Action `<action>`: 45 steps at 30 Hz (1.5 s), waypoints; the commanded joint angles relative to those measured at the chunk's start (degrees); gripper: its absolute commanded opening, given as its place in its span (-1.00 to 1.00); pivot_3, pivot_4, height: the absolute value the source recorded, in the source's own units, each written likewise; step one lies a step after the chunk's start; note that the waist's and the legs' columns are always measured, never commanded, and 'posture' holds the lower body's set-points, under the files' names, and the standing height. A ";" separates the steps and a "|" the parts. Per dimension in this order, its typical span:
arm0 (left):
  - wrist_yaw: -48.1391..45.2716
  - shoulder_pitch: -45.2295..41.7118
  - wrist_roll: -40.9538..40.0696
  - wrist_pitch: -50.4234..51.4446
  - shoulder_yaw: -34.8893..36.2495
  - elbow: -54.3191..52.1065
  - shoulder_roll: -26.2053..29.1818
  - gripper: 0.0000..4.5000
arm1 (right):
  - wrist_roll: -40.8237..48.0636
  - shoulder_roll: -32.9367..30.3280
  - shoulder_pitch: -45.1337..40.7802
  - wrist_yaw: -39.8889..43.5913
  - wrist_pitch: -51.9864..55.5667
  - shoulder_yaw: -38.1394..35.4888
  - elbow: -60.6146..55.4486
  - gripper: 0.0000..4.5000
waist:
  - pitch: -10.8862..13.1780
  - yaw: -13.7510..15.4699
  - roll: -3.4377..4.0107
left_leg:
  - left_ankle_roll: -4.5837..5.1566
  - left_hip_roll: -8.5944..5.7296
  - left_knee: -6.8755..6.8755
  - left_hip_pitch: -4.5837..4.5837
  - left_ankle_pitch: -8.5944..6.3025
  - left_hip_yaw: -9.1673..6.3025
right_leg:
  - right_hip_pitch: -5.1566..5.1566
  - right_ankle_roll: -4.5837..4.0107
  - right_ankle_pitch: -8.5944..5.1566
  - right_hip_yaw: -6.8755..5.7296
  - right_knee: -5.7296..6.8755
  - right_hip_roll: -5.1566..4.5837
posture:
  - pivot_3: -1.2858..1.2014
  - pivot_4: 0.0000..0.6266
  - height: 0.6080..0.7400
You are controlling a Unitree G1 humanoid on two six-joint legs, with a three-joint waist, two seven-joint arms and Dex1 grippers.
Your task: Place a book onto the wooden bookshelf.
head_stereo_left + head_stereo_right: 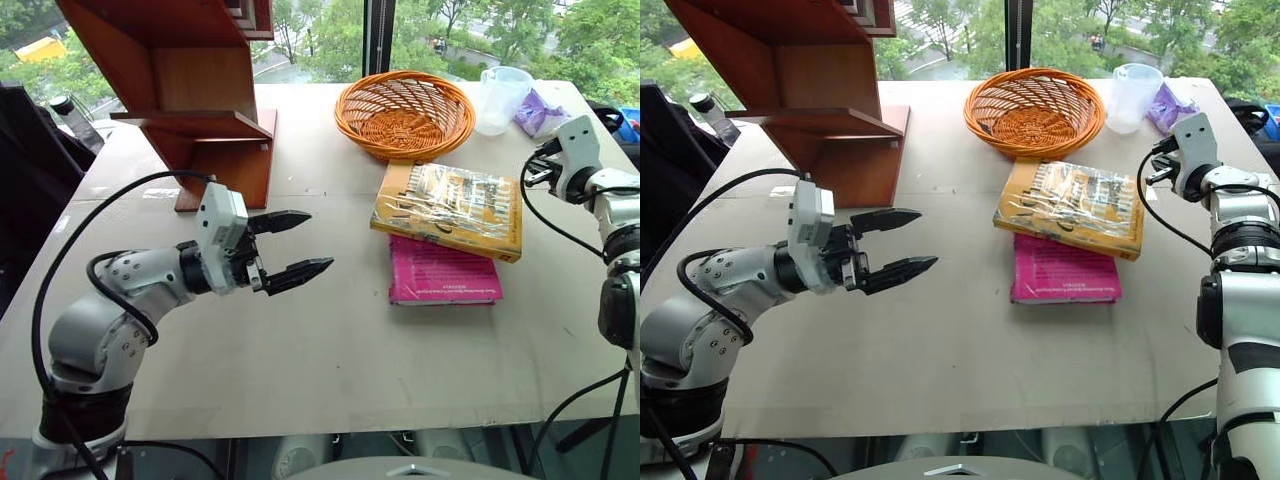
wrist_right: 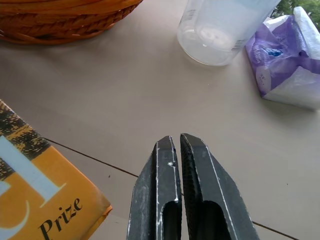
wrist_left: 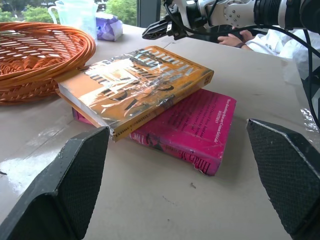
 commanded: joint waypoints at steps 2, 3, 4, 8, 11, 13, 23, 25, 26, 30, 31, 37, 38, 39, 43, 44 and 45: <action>1.54 1.61 -0.99 -0.39 1.39 -3.44 0.12 1.00 | -1.76 1.80 -3.95 6.38 -1.78 1.13 0.30 -0.99 | 0.00 -0.16 0.00 | 0.00 0.01 -0.01 0.05 0.00 0.00 | -0.01 0.00 0.00 0.04 0.05 0.02 | 0.03 -0.52 1.00; 1.82 2.05 -0.83 -0.57 1.16 -3.77 -0.05 1.00 | -2.26 2.51 -4.08 8.55 -1.78 1.74 0.33 -0.99 | 0.00 -0.19 0.00 | 0.00 0.04 -0.02 0.06 0.00 -0.01 | -0.01 0.00 0.00 0.06 0.05 0.05 | 0.03 -0.52 1.00; 2.34 2.46 -0.78 -0.64 1.03 -4.16 -0.29 1.00 | -2.78 3.16 -4.06 10.69 -1.77 2.39 0.28 -0.99 | 0.00 -0.18 0.00 | 0.00 0.07 -0.03 0.06 0.00 -0.03 | -0.02 -0.01 0.00 0.08 0.06 0.08 | 0.03 -0.52 1.00; 3.74 4.16 -0.80 -0.74 1.26 -5.30 -0.70 1.00 | -3.94 4.47 -3.91 16.88 -1.65 3.84 -0.23 -0.99 | 0.00 -0.03 0.00 | 0.00 0.11 -0.03 0.08 0.00 -0.07 | -0.01 -0.03 0.01 0.10 0.11 0.10 | 0.03 -0.52 1.00; 4.15 5.33 -0.68 -1.13 1.44 -5.56 -0.61 1.00 | -4.25 4.76 -3.79 20.05 -0.96 4.41 -0.61 -0.99 | -0.01 -0.09 -0.02 | 0.00 0.11 -0.03 0.10 0.00 -0.05 | -0.01 -0.05 0.03 0.12 0.11 0.09 | 0.03 -0.52 1.00; 4.30 5.62 -0.64 -1.34 1.34 -5.57 -0.57 1.00 | -4.45 4.70 -3.76 21.11 -0.65 4.66 -0.79 -0.99 | -0.02 -0.07 -0.02 | 0.00 0.11 -0.03 0.10 0.00 -0.05 | -0.01 -0.05 0.03 0.13 0.11 0.09 | 0.03 -0.52 1.00; 4.57 5.65 -0.57 -1.36 0.55 -5.46 -0.66 1.00 | -2.89 3.36 -3.79 24.22 1.44 3.63 -3.95 -0.99 | -0.01 -0.08 -0.02 | -0.02 0.11 -0.03 0.10 0.00 -0.05 | -0.02 -0.07 0.04 0.13 0.11 0.09 | 0.03 -0.52 1.00; 4.39 5.38 -0.54 -1.35 0.28 -5.22 -0.63 1.00 | -2.63 1.84 -4.45 20.17 0.92 2.47 -3.80 -0.99 | -0.01 -0.07 -0.02 | -0.02 0.11 -0.03 0.09 0.00 -0.06 | -0.02 -0.07 0.04 0.13 0.11 0.09 | 0.03 -0.52 1.00; 4.30 5.25 -0.58 -1.32 0.16 -5.17 -0.62 1.00 | -2.69 0.80 -4.80 18.34 0.77 2.05 -3.47 -0.99 | -0.01 0.02 -0.01 | -0.02 0.11 -0.03 0.09 0.00 -0.05 | -0.02 -0.07 0.04 0.13 0.11 0.08 | 0.03 -0.52 1.00; 3.90 5.04 -0.91 -1.15 0.00 -5.09 -0.49 1.00 | -4.01 -3.49 -4.98 13.48 0.28 2.19 -2.33 -0.99 | 0.00 0.33 -0.01 | -0.03 0.02 -0.03 0.02 0.01 -0.06 | -0.06 -0.08 0.04 0.11 0.08 -0.02 | 0.03 -0.52 1.00; 3.78 5.04 -0.93 -1.15 -0.03 -5.04 -0.46 1.00 | -4.69 -4.40 -4.69 12.95 -0.04 2.77 -2.19 -0.99 | 0.00 0.21 -0.01 | -0.03 0.02 -0.03 0.03 0.01 -0.04 | -0.06 -0.08 0.04 0.12 0.08 -0.03 | 0.03 -0.52 1.00; 3.12 4.19 -0.61 -1.16 -0.61 -4.18 -0.57 1.00 | -7.17 -6.01 -1.15 13.73 -1.00 4.79 -1.73 -0.99 | -0.01 -0.27 -0.01 | -0.03 0.02 -0.05 0.07 0.00 0.03 | -0.06 -0.07 0.04 0.13 0.06 -0.03 | 0.03 -0.52 1.00; 2.99 4.04 -0.53 -1.16 -0.76 -4.06 -0.58 1.00 | -6.93 -5.59 -0.62 14.37 -0.74 4.64 -1.83 -0.99 | -0.01 -0.31 -0.01 | -0.02 0.04 -0.06 0.08 0.00 0.05 | -0.06 -0.06 0.04 0.15 0.07 -0.01 | 0.03 -0.52 1.00; 2.90 3.92 -0.49 -1.15 -0.84 -3.98 -0.58 1.00 | -6.71 -5.16 -0.15 15.13 -0.53 4.55 -2.00 -0.99 | -0.01 -0.33 -0.01 | -0.02 0.06 -0.07 0.09 0.00 0.05 | -0.06 -0.07 0.04 0.15 0.09 0.01 | 0.03 -0.52 1.00; 2.78 3.70 -0.47 -1.03 -0.86 -3.84 -0.51 1.00 | -5.14 -2.91 1.92 19.64 0.62 4.01 -3.73 -0.99 | -0.01 -0.31 -0.01 | 0.00 0.09 -0.06 0.12 0.00 0.05 | -0.06 -0.07 0.06 0.16 0.13 0.09 | 0.03 -0.52 1.00; 2.71 3.77 -0.48 -1.02 -0.79 -3.84 -0.44 1.00 | -4.75 -2.43 2.48 20.80 0.70 3.93 -4.42 -0.99 | -0.01 -0.26 -0.01 | 0.00 0.10 -0.06 0.11 0.00 0.05 | -0.06 -0.07 0.06 0.15 0.13 0.09 | 0.03 -0.52 1.00; 2.66 3.84 -0.50 -0.98 -0.71 -3.84 -0.35 1.00 | -4.31 -2.05 2.95 21.98 0.86 3.84 -5.20 -0.99 | -0.01 -0.19 -0.01 | 0.00 0.10 -0.06 0.11 0.01 0.04 | -0.05 -0.07 0.06 0.15 0.14 0.09 | 0.03 -0.52 1.00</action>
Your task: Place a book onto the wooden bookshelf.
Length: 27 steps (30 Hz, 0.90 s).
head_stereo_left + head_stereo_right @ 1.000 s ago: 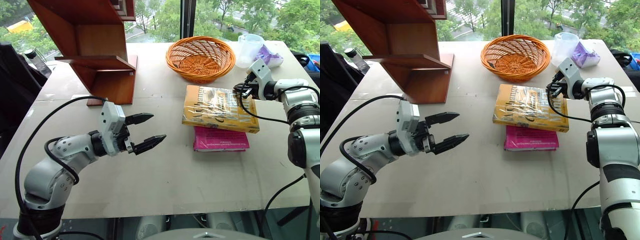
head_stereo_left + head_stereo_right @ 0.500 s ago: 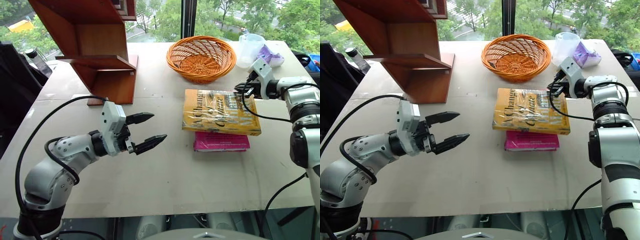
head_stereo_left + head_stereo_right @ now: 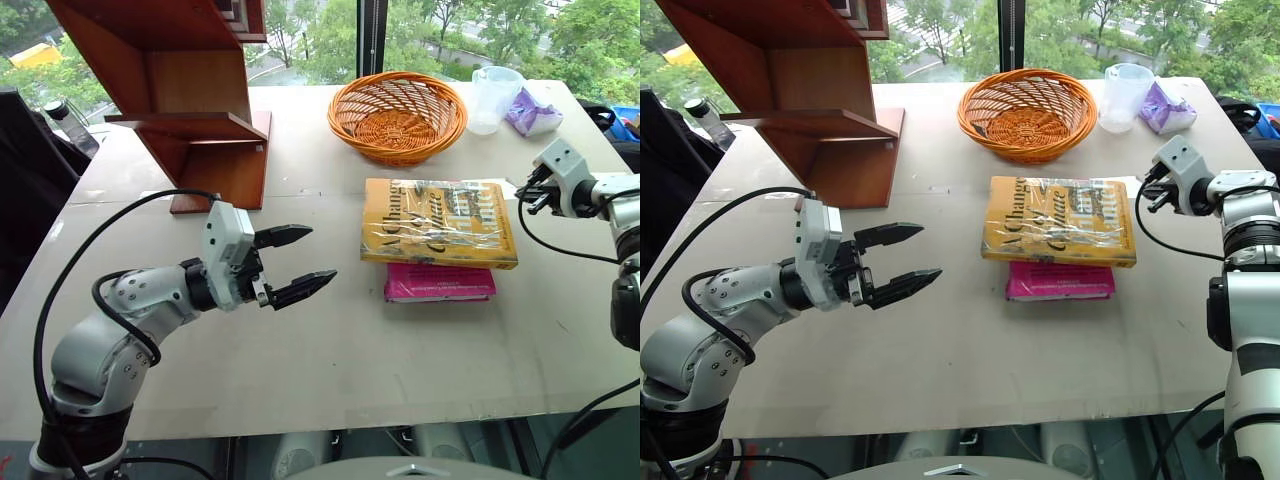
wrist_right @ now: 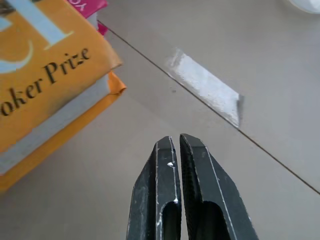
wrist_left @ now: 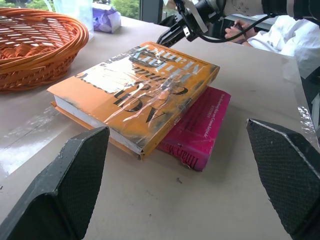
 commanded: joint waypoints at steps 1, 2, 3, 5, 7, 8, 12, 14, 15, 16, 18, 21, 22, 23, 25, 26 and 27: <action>-0.59 -0.40 -0.54 -0.61 0.35 -0.60 0.45 1.00 | 2.69 0.48 0.82 4.94 0.71 -1.07 -4.97 -0.99 | 0.00 0.13 0.00 | 0.00 0.00 0.00 -0.01 0.00 0.00 | 0.00 0.00 0.00 -0.02 0.00 0.00 | 0.03 -0.52 1.00; -0.63 -0.19 -0.53 -0.56 0.50 -0.67 0.58 1.00 | 3.40 0.76 1.37 6.45 1.35 -1.16 -6.36 -0.99 | 0.00 0.18 0.00 | 0.00 0.00 0.00 -0.01 0.00 0.00 | 0.00 0.00 0.00 -0.02 0.00 0.00 | 0.03 -0.52 1.00; -0.61 0.14 -0.55 -0.46 0.78 -0.78 0.72 1.00 | 4.42 0.92 2.37 8.54 2.78 -1.17 -9.14 -0.99 | 0.00 0.20 0.00 | 0.00 0.00 0.00 -0.02 0.00 -0.01 | 0.00 0.01 0.00 -0.03 -0.01 0.00 | 0.03 -0.52 1.00; -0.62 0.69 -0.54 -0.42 1.20 -0.92 0.89 1.00 | 6.15 0.77 4.84 11.93 5.78 -1.02 -15.30 -0.99 | 0.00 0.29 0.00 | 0.00 0.00 0.00 -0.03 0.00 -0.02 | 0.00 0.01 0.00 -0.03 -0.02 0.00 | 0.03 -0.52 1.00; -0.59 0.96 -0.54 -0.44 1.33 -1.00 0.94 1.00 | 7.67 0.19 7.98 13.79 9.39 -0.99 -22.08 -0.99 | 0.00 0.38 0.00 | 0.00 0.00 0.00 -0.04 0.00 -0.05 | 0.00 0.01 0.00 -0.04 -0.02 -0.01 | 0.03 -0.52 1.00; -0.58 1.10 -0.51 -0.46 1.30 -1.09 0.94 1.00 | 8.39 -0.20 9.92 14.15 11.23 -1.09 -25.94 -0.99 | 0.00 0.45 0.00 | 0.00 0.01 0.00 -0.05 0.00 -0.08 | 0.00 0.01 0.00 -0.03 -0.02 -0.01 | 0.03 -0.52 1.00; -0.41 1.48 -0.53 -0.37 1.15 -1.37 0.89 1.00 | 10.52 -2.11 16.45 14.41 17.51 -1.60 -38.33 -0.99 | 0.00 0.68 0.00 | 0.00 0.00 0.00 -0.07 -0.01 -0.13 | 0.00 0.01 0.00 -0.08 -0.02 -0.04 | 0.03 -0.52 1.00; -0.31 1.70 -0.58 -0.28 0.98 -1.49 0.80 1.00 | 11.13 -3.12 18.53 13.48 19.95 -1.95 -42.00 -0.99 | 0.00 0.66 0.00 | 0.03 -0.01 0.00 -0.06 -0.02 -0.12 | 0.00 0.01 0.00 -0.08 -0.02 -0.04 | 0.03 -0.52 1.00; -0.17 1.70 -0.73 -0.08 0.76 -1.56 0.66 1.00 | 11.00 -3.44 18.75 11.44 20.30 -2.52 -42.00 -0.99 | 0.00 0.64 0.00 | 0.05 -0.01 0.00 -0.06 -0.04 -0.10 | 0.00 0.01 0.00 -0.09 -0.03 -0.04 | 0.03 -0.52 1.00; 0.01 1.77 -0.96 0.20 0.60 -1.66 0.52 1.00 | 10.83 -3.73 18.74 9.33 20.10 -3.11 -41.45 -0.99 | 0.00 0.57 0.00 | 0.17 -0.01 0.00 -0.05 -0.11 -0.10 | 0.00 0.01 0.00 -0.11 -0.02 -0.04 | 0.03 -0.52 1.00; 0.58 2.05 -1.48 0.92 0.38 -2.10 0.29 1.00 | 10.95 -4.41 18.82 6.04 19.18 -4.44 -40.39 -0.99 | 0.00 0.45 0.00 | 0.18 -0.01 0.02 0.00 -0.11 -0.05 | 0.00 0.02 0.02 -0.15 -0.01 -0.01 | 0.03 -0.52 1.00; 2.05 3.63 -3.64 3.36 0.12 -3.99 -0.12 1.00 | 12.82 -5.89 20.10 4.37 19.68 -7.07 -41.44 -0.99 | 0.00 0.48 0.00 | 0.18 -0.01 0.03 0.01 -0.11 -0.05 | 0.00 0.02 0.06 -0.15 0.00 0.01 | 0.03 -0.52 1.00; 2.11 4.39 -4.16 3.99 -0.15 -4.87 0.06 1.00 | 13.43 -6.43 20.77 4.39 19.93 -7.77 -42.07 -0.99 | 0.00 0.50 -0.01 | 0.18 0.00 0.03 0.01 -0.11 -0.05 | 0.00 0.02 0.06 -0.14 0.00 0.01 | 0.03 -0.52 1.00; 2.33 5.25 -4.80 4.91 -0.57 -5.83 0.29 1.00 | 14.18 -7.14 21.69 4.60 20.67 -8.48 -43.25 -0.99 | 0.00 0.52 -0.01 | 0.18 0.00 0.03 -0.01 -0.11 -0.05 | 0.00 0.02 0.06 -0.12 -0.01 0.01 | 0.03 -0.52 1.00; 3.17 6.78 -5.64 6.71 -1.66 -7.50 0.48 1.00 | 16.10 -8.76 24.26 5.82 22.09 -9.82 -46.63 -0.99 | 0.00 0.67 -0.01 | 0.18 0.01 0.03 -0.03 -0.11 -0.05 | 0.00 0.02 0.05 -0.09 -0.02 0.00 | 0.03 -0.52 1.00; 3.95 7.46 -5.79 7.57 -2.47 -8.28 0.36 1.00 | 17.46 -9.55 25.86 6.72 23.08 -10.61 -48.75 -0.99 | 0.00 0.73 -0.01 | 0.18 0.01 0.03 -0.05 -0.11 -0.06 | 0.00 0.02 0.05 -0.05 -0.03 -0.01 | 0.03 -0.52 1.00; 5.41 8.18 -5.87 8.60 -3.55 -9.16 -0.15 1.00 | 19.72 -10.07 28.10 8.35 23.66 -11.89 -51.88 -0.99 | 0.00 0.87 -0.01 | 0.18 0.01 0.03 -0.06 -0.11 -0.07 | 0.00 0.02 0.05 -0.03 -0.03 -0.01 | 0.03 -0.52 1.00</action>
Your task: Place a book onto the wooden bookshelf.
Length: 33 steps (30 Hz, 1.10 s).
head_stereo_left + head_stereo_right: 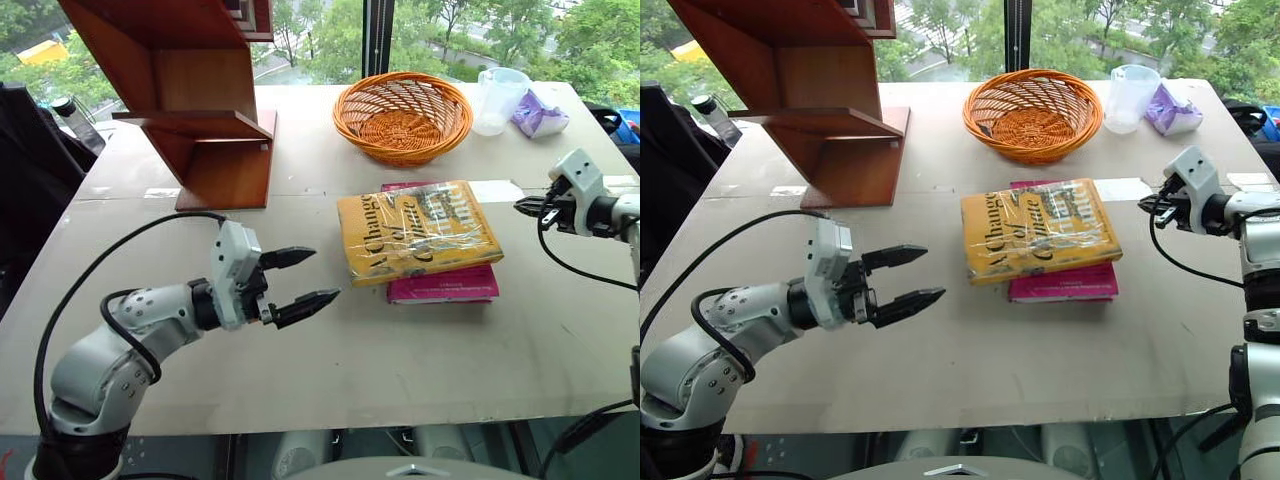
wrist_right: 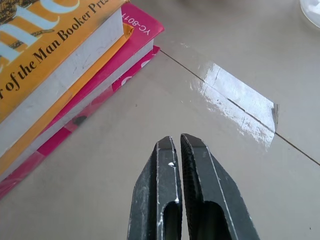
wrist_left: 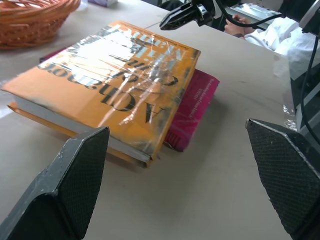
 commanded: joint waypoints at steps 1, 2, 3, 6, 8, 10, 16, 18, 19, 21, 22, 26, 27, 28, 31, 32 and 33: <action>3.96 2.02 -1.82 3.07 -2.71 -4.83 -0.79 1.00 | 7.42 -2.75 5.12 4.26 2.87 -5.57 -10.70 -0.99 | 0.00 0.17 0.00 | 0.02 0.00 0.00 -0.01 -0.01 -0.01 | 0.00 0.00 0.00 0.02 -0.01 -0.01 | 0.03 -0.52 1.00; 5.23 2.73 -2.00 3.66 -3.45 -5.42 -1.47 1.00 | 9.90 -2.82 7.10 5.02 4.68 -7.09 -13.63 -0.99 | 0.00 0.24 0.00 | 0.03 0.00 0.00 0.01 -0.02 -0.01 | 0.01 0.00 0.00 0.04 -0.01 0.00 | 0.03 -0.52 1.00; 6.79 3.85 -2.26 4.17 -4.00 -5.96 -2.48 1.00 | 12.36 -2.59 9.63 5.51 5.57 -8.96 -17.19 -0.99 | 0.00 0.28 0.00 | 0.04 0.01 0.00 0.00 -0.02 -0.02 | 0.01 0.01 0.00 0.03 -0.01 0.00 | 0.03 -0.52 1.00; 12.43 7.73 -3.73 6.08 -4.32 -5.99 -6.35 1.00 | 20.67 -2.08 19.93 5.97 11.53 -15.63 -30.78 -0.88 | -0.01 0.73 -0.02 | 0.07 0.09 0.00 0.04 -0.04 -0.05 | 0.06 0.01 0.00 0.03 0.00 -0.02 | 0.03 -0.52 1.00; 16.18 9.14 -5.87 7.61 -3.84 -5.18 -9.01 1.00 | 26.48 -1.08 25.25 4.07 16.83 -19.83 -38.40 -0.64 | -0.02 1.04 -0.01 | 0.07 0.14 0.02 0.06 -0.04 -0.07 | 0.07 0.01 0.00 0.02 0.01 -0.06 | 0.03 -0.52 1.00; 20.75 9.49 -9.82 10.28 -3.04 -3.35 -12.03 1.00 | 31.29 0.25 30.09 2.15 20.28 -23.11 -45.33 -0.29 | -0.04 1.26 0.02 | 0.07 0.15 0.05 0.10 -0.04 -0.10 | 0.10 -0.01 0.01 0.00 0.04 -0.06 | 0.03 -0.52 1.00; 34.59 3.15 -27.44 19.44 -1.90 7.96 -18.81 1.00 | 46.24 5.80 39.54 -5.82 27.30 -29.70 -59.91 0.99 | -0.10 1.43 -0.08 | 0.07 0.31 0.51 0.10 -0.04 -0.27 | 0.27 -0.10 0.01 -0.17 0.09 0.15 | 0.03 -0.52 1.00; 38.92 -1.47 -32.81 21.85 -3.27 13.48 -21.37 1.00 | 49.80 5.75 45.16 -5.00 28.52 -30.85 -63.89 0.99 | -0.12 1.67 -0.10 | 0.07 0.30 0.59 0.09 -0.04 -0.28 | 0.30 -0.01 0.03 -0.19 0.09 0.19 | 0.03 -0.52 1.00; 40.27 -3.76 -34.59 22.77 -4.08 16.16 -22.81 1.00 | 50.70 5.78 47.40 -5.19 28.47 -30.92 -65.65 0.99 | -0.14 1.71 -0.14 | 0.08 0.28 0.62 0.09 -0.03 -0.27 | 0.33 0.01 0.03 -0.21 0.09 0.21 | 0.03 -0.52 1.00; 42.66 -7.61 -37.06 24.94 -5.77 21.32 -24.98 1.00 | 51.99 5.84 50.04 -6.51 28.13 -30.88 -67.95 0.99 | -0.15 1.86 -0.16 | 0.08 0.27 0.65 0.08 -0.03 -0.25 | 0.34 0.00 0.04 -0.21 0.09 0.23 | 0.03 -0.52 1.00; 43.21 -9.18 -37.78 26.11 -6.37 23.58 -25.47 1.00 | 52.24 5.88 50.68 -7.24 27.77 -30.89 -68.56 0.99 | -0.18 1.46 -0.26 | 0.08 0.25 0.65 0.09 -0.03 -0.23 | 0.34 0.00 0.06 -0.21 0.09 0.23 | 0.03 -0.52 1.00; 46.86 -15.80 -33.71 22.56 -5.50 32.83 -30.50 1.00 | 52.60 6.43 51.99 -10.64 25.88 -31.69 -69.51 0.99 | -0.28 1.30 -0.41 | 0.10 0.26 0.66 0.14 -0.04 -0.02 | 0.31 -0.11 0.20 -0.10 0.06 0.34 | 0.03 -0.52 1.00; 47.05 -16.62 -32.87 21.79 -5.16 33.84 -31.36 1.00 | 52.68 6.41 52.44 -11.20 25.35 -31.71 -69.78 0.99 | -0.29 1.39 -0.43 | 0.10 0.26 0.66 0.14 -0.04 -0.04 | 0.32 -0.12 0.20 -0.12 0.06 0.34 | 0.03 -0.52 1.00; 47.40 -17.35 -32.66 20.74 -4.29 34.64 -32.42 1.00 | 52.88 6.42 52.97 -11.70 24.89 -31.82 -70.11 0.99 | -0.30 1.39 -0.44 | 0.09 0.26 0.66 0.13 -0.03 -0.07 | 0.32 -0.12 0.20 -0.14 0.06 0.36 | 0.03 -0.52 1.00; 48.33 -18.78 -31.98 16.73 -0.99 35.74 -34.79 1.00 | 53.80 6.67 54.62 -13.19 23.89 -32.35 -71.01 0.99 | -0.30 1.33 -0.43 | 0.09 0.28 0.65 0.12 -0.04 -0.06 | 0.32 -0.14 0.20 -0.09 0.05 0.36 | 0.03 -0.52 1.00; 48.68 -19.06 -31.28 15.64 -0.21 36.17 -35.33 1.00 | 54.09 6.70 55.10 -13.61 23.54 -32.40 -71.17 0.99 | -0.31 1.27 -0.43 | 0.09 0.29 0.65 0.09 -0.04 -0.06 | 0.29 -0.15 0.21 -0.06 0.02 0.36 | 0.03 -0.52 1.00; 49.06 -19.25 -30.26 14.28 0.41 36.94 -36.12 1.00 | 54.16 6.71 55.58 -13.87 23.10 -32.36 -71.26 0.99 | -0.31 1.28 -0.42 | 0.09 0.30 0.64 0.09 -0.04 -0.06 | 0.30 -0.15 0.21 -0.02 0.01 0.35 | 0.03 -0.52 1.00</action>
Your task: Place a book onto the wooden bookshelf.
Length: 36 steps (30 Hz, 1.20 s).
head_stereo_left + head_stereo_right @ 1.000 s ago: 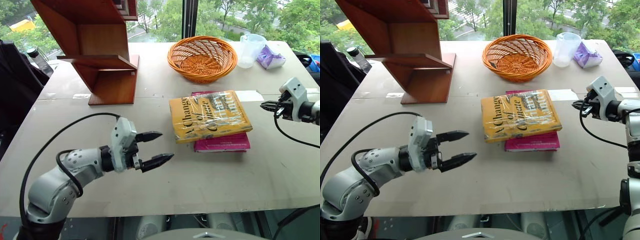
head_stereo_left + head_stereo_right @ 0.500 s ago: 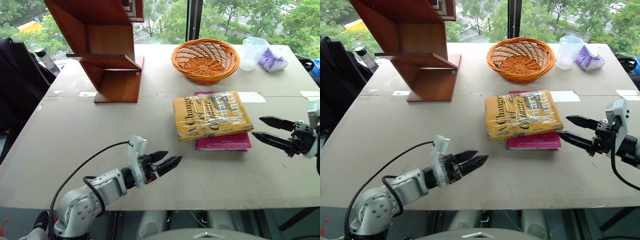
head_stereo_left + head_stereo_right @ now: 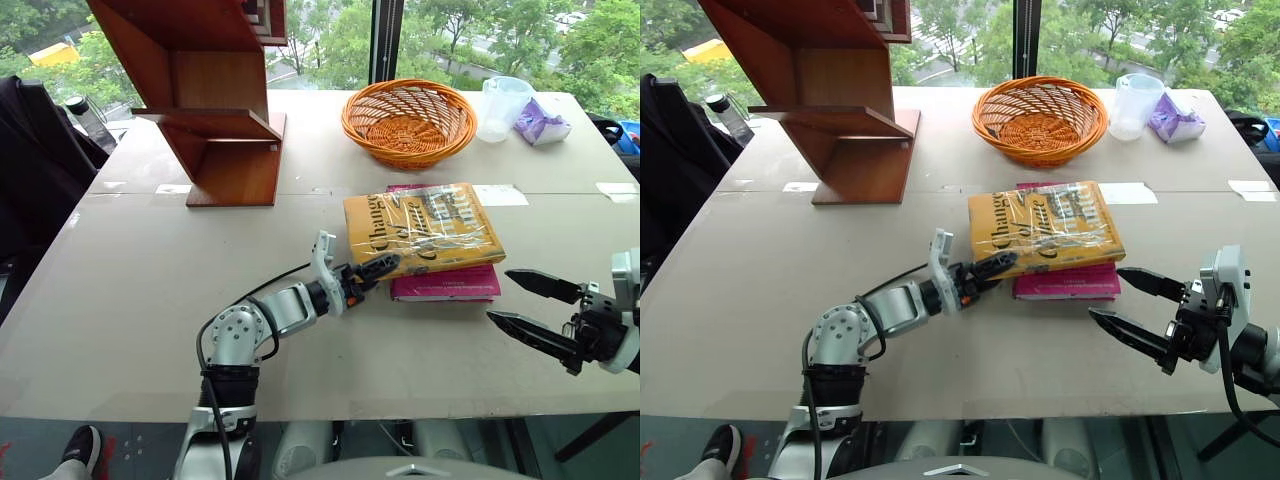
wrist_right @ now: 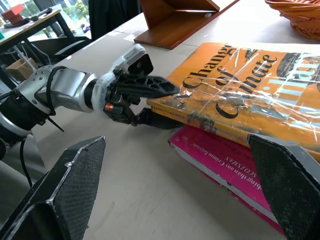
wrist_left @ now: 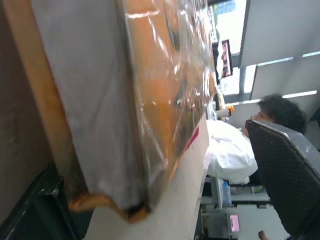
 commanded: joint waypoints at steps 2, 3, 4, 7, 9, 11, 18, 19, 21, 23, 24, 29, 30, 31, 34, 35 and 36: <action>2.24 -1.31 4.54 -6.50 3.51 2.76 -3.71 1.00 | 1.84 0.17 1.58 -1.77 -2.82 -1.89 -2.13 0.99 | 0.00 0.07 0.00 | 0.00 0.00 -0.01 -0.01 0.00 0.00 | 0.00 -0.01 0.00 0.06 -0.01 -0.01 | 0.03 -0.52 1.00; 2.78 -1.47 5.47 -7.22 3.36 3.20 -4.95 1.00 | 1.91 0.11 1.70 -1.95 -3.19 -1.58 -2.16 0.99 | -0.01 0.09 0.00 | 0.00 0.00 0.00 -0.01 0.00 0.01 | 0.00 -0.01 0.00 0.06 -0.02 -0.01 | 0.03 -0.52 1.00; 2.86 -1.79 5.88 -6.89 2.90 3.56 -5.81 1.00 | 2.06 0.08 1.62 -2.18 -3.52 -1.22 -2.18 0.99 | -0.02 0.14 -0.01 | 0.00 -0.01 -0.01 -0.01 0.00 0.01 | 0.01 -0.01 0.00 0.05 -0.02 -0.02 | 0.03 -0.52 1.00; 2.05 -3.49 7.68 -7.47 2.95 4.77 -7.51 1.00 | 2.67 -0.21 1.53 -2.82 -4.17 -0.72 -2.14 0.99 | -0.04 0.56 -0.05 | 0.00 -0.04 0.01 -0.01 0.00 0.01 | 0.02 -0.01 0.01 0.02 -0.03 -0.05 | 0.03 -0.52 1.00; 0.72 -4.47 7.97 -6.22 2.82 5.37 -7.36 1.00 | 2.88 -0.48 1.68 -3.15 -4.41 -0.55 -2.21 0.99 | -0.04 0.73 -0.05 | 0.00 -0.04 0.00 -0.01 0.00 0.00 | 0.02 -0.01 0.01 -0.08 -0.03 -0.04 | 0.03 -0.52 1.00; -0.40 -4.55 7.13 -3.22 2.56 5.59 -6.58 1.00 | 2.98 -0.72 1.78 -3.47 -4.64 -0.40 -2.28 0.99 | -0.04 0.76 -0.04 | 0.01 -0.04 0.01 -0.01 0.00 -0.01 | 0.02 -0.01 0.01 -0.10 -0.03 -0.02 | 0.03 -0.52 1.00; -3.05 -3.27 5.62 3.75 4.72 5.29 -1.51 1.00 | 3.04 -1.17 2.80 -4.11 -5.31 -0.59 -2.54 0.99 | -0.04 0.68 -0.04 | 0.02 -0.03 -0.02 -0.07 -0.02 -0.01 | 0.00 -0.02 0.00 -0.10 -0.11 -0.01 | 0.03 -0.52 1.00; -3.58 -2.40 4.97 5.22 4.76 4.32 -0.51 1.00 | 3.06 -1.18 2.93 -4.19 -5.40 -0.59 -2.61 0.99 | -0.04 0.59 -0.04 | 0.03 -0.02 -0.04 -0.08 -0.02 -0.01 | -0.01 -0.01 0.00 -0.09 -0.12 -0.01 | 0.03 -0.52 1.00; -5.44 0.47 3.60 8.50 4.27 1.88 1.94 1.00 | 3.14 -1.20 3.12 -4.48 -5.58 -0.59 -2.70 0.99 | -0.05 0.01 -0.03 | 0.03 -0.01 -0.09 -0.07 -0.03 -0.01 | -0.03 -0.02 0.00 -0.08 -0.12 -0.01 | 0.03 -0.52 1.00; -6.65 2.45 3.14 10.24 3.71 0.43 3.48 1.00 | 3.26 -1.32 3.35 -4.69 -5.82 -0.54 -2.79 0.99 | -0.06 -0.12 -0.01 | 0.02 0.03 -0.15 -0.04 -0.03 0.01 | -0.04 -0.02 -0.01 -0.04 -0.13 0.00 | 0.03 -0.52 1.00; -7.00 3.01 3.32 10.79 3.19 -0.06 3.92 1.00 | 3.37 -1.38 3.29 -4.93 -5.87 -0.44 -2.84 0.99 | -0.07 -0.07 0.00 | 0.02 0.04 -0.15 -0.04 -0.03 0.00 | -0.05 -0.02 -0.01 -0.03 -0.13 0.00 | 0.03 -0.52 1.00; -8.28 2.74 4.17 12.14 0.95 0.52 2.46 1.00 | 3.95 -1.95 2.60 -5.71 -5.78 -0.23 -2.68 0.99 | -0.14 0.13 -0.02 | 0.02 0.03 -0.13 -0.04 -0.03 -0.01 | -0.03 -0.01 -0.01 0.01 -0.13 -0.09 | 0.03 -0.52 1.00; -8.80 2.50 4.20 12.87 0.45 0.66 2.42 1.00 | 4.09 -2.13 2.52 -5.75 -5.77 -0.31 -2.61 0.99 | -0.15 0.18 -0.02 | 0.02 0.01 -0.13 -0.04 -0.03 -0.01 | -0.03 -0.01 -0.01 0.02 -0.13 -0.13 | 0.03 -0.52 1.00; -9.57 2.28 4.08 13.72 0.01 0.79 2.56 1.00 | 4.21 -2.30 2.44 -5.79 -5.77 -0.40 -2.53 0.99 | -0.16 0.24 -0.01 | 0.02 0.00 -0.13 -0.04 -0.03 -0.01 | -0.03 -0.02 -0.01 0.02 -0.13 -0.16 | 0.03 -0.52 1.00; -11.44 1.71 3.26 16.08 -0.63 1.40 2.74 1.00 | 4.58 -2.82 2.34 -5.87 -5.80 -0.75 -2.28 0.99 | -0.17 0.62 0.00 | 0.03 -0.05 -0.14 -0.10 -0.04 -0.01 | -0.03 -0.02 -0.01 0.01 -0.20 -0.20 | 0.03 -0.52 1.00; -11.95 1.50 3.27 16.69 -0.81 1.65 2.67 1.00 | 4.70 -2.97 2.37 -5.88 -5.82 -0.85 -2.24 0.99 | -0.17 0.74 -0.01 | 0.06 -0.07 -0.14 -0.12 -0.05 -0.01 | -0.03 -0.02 -0.01 0.01 -0.25 -0.20 | 0.03 -0.52 1.00; -12.32 1.35 3.46 16.98 -0.91 1.82 2.54 1.00 | 4.82 -3.07 2.41 -5.90 -5.85 -0.94 -2.23 0.99 | -0.17 0.96 -0.01 | 0.08 -0.08 -0.14 -0.15 -0.07 -0.01 | -0.03 -0.01 -0.01 0.00 -0.30 -0.21 | 0.03 -0.52 1.00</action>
